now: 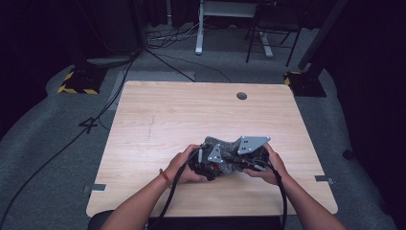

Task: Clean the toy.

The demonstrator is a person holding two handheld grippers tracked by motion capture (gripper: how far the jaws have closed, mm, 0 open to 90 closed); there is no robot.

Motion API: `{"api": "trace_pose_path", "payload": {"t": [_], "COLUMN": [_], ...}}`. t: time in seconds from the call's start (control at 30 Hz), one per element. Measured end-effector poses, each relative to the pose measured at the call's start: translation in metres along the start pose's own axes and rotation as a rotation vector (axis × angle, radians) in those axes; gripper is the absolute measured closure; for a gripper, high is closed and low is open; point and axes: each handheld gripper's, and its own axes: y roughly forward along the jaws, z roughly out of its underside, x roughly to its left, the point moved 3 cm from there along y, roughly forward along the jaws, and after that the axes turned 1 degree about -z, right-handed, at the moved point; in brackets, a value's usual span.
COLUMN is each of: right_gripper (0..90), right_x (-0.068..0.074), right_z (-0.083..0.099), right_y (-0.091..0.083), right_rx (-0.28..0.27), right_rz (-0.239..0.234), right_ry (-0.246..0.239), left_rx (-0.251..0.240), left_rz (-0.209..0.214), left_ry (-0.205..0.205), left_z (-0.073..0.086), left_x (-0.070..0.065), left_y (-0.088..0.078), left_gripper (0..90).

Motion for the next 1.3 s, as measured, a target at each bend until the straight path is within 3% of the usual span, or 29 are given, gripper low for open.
{"api": "trace_pose_path", "payload": {"t": [0.1, 0.17, 0.3, 0.53, 0.73, 0.83, 0.87, 0.93, 1.03, 1.07, 1.1, 1.3], "right_gripper": [80.2, 80.2, 80.1, 80.2, 80.1, 80.2, 80.2, 80.2, 80.2, 80.2, 80.3, 80.3], "right_x": [-0.007, -0.013, -0.012, 0.002, 0.019, 0.019, 0.015, 0.005, -0.003, -0.006, -0.010, -0.005], "right_z": [0.006, 0.015, 0.015, -0.003, -0.017, -0.017, -0.014, -0.007, 0.002, 0.005, 0.015, 0.026], "right_y": [-0.002, -0.007, -0.012, -0.011, -0.006, -0.006, -0.007, -0.011, -0.013, -0.014, -0.014, -0.006], "right_rx": [0.003, -0.013, -0.024, -0.041, -0.058, -0.049, -0.037, -0.047, -0.038, -0.044, -0.040, -0.022], "right_rz": [0.019, 0.009, 0.011, 0.010, -0.052, -0.039, -0.010, 0.000, 0.033, 0.024, 0.016, -0.021], "right_ry": [0.021, 0.064, 0.062, 0.002, -0.032, -0.046, -0.051, -0.008, 0.017, 0.030, 0.063, 0.083], "left_rx": [-0.012, -0.037, -0.044, -0.024, -0.004, -0.006, -0.012, -0.017, -0.052, -0.068, -0.127, -0.152], "left_rz": [0.004, 0.011, 0.004, -0.017, -0.015, -0.021, -0.029, -0.021, -0.015, -0.010, 0.006, 0.006], "left_ry": [0.003, -0.008, -0.004, -0.004, 0.000, 0.008, 0.011, 0.008, -0.008, -0.014, -0.036, -0.024], "left_z": [-0.001, -0.002, -0.003, -0.004, -0.006, -0.006, -0.005, -0.004, -0.003, -0.004, -0.004, -0.005], "left_x": [-0.001, 0.000, 0.000, 0.002, -0.001, -0.001, -0.001, 0.000, 0.001, 0.002, 0.003, 0.001], "left_y": [-0.003, -0.008, -0.011, -0.011, -0.007, -0.009, -0.011, -0.012, -0.017, -0.019, -0.021, -0.023], "left_gripper": [33.9, 33.9, 33.9, 33.9, 33.9, 33.9, 33.9, 33.9, 34.0, 34.0, 33.9, 33.9]}}
